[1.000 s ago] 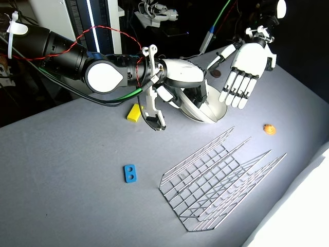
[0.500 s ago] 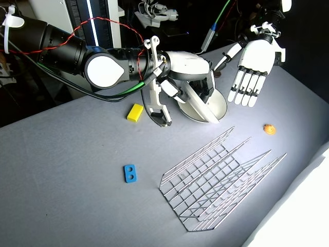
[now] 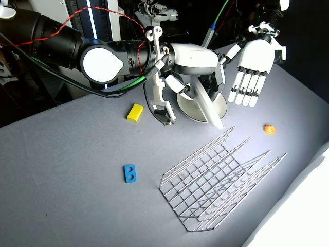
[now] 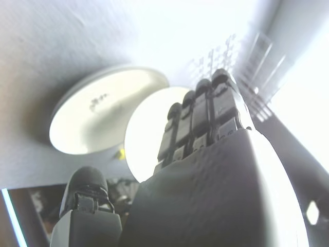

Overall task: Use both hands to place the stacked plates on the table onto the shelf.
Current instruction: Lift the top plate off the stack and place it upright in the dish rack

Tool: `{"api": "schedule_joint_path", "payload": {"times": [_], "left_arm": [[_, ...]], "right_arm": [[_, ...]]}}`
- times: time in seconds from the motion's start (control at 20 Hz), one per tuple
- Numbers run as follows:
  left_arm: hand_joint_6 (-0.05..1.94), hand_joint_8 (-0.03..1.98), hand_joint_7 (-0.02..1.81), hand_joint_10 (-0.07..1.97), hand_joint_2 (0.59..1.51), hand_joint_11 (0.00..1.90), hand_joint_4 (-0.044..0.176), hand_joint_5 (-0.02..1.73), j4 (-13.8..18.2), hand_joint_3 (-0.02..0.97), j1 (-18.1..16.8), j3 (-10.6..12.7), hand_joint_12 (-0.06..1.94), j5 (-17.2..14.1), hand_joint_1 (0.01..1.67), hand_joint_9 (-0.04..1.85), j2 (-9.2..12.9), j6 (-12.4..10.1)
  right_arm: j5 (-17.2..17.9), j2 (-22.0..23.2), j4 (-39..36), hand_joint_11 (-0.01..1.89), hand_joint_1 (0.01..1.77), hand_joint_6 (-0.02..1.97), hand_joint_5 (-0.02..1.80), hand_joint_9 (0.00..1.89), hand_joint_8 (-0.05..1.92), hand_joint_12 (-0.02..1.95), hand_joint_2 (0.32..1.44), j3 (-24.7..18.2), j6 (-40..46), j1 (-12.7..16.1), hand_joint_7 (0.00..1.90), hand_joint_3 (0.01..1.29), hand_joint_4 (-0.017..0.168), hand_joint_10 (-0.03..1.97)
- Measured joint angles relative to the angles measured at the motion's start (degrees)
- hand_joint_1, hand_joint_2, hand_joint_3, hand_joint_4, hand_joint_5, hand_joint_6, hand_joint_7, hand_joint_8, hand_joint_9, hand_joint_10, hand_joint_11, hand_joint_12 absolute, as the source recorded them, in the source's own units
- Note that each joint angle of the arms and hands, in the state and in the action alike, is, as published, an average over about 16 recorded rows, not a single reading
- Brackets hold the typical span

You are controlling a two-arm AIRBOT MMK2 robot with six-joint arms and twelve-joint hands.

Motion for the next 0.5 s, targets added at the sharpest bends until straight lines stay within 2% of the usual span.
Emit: {"api": "schedule_joint_path", "payload": {"times": [0.5], "left_arm": [[0.02, 0.02, 0.02, 0.01, 1.145, 0.01, 0.003, 0.02, -2.83, 0.006, 0.63, 1.90, 0.02, 5.42, 0.02, 0.02, 0.20, 0.38]], "right_arm": [[1.44, 1.65, 0.96, 0.92, 1.36, 0.88, 0.94, 1.07, 0.87, 0.99, 0.96, -0.66, -0.02, 2.73, 1.06, 0.02, -0.001, 0.85]]}}
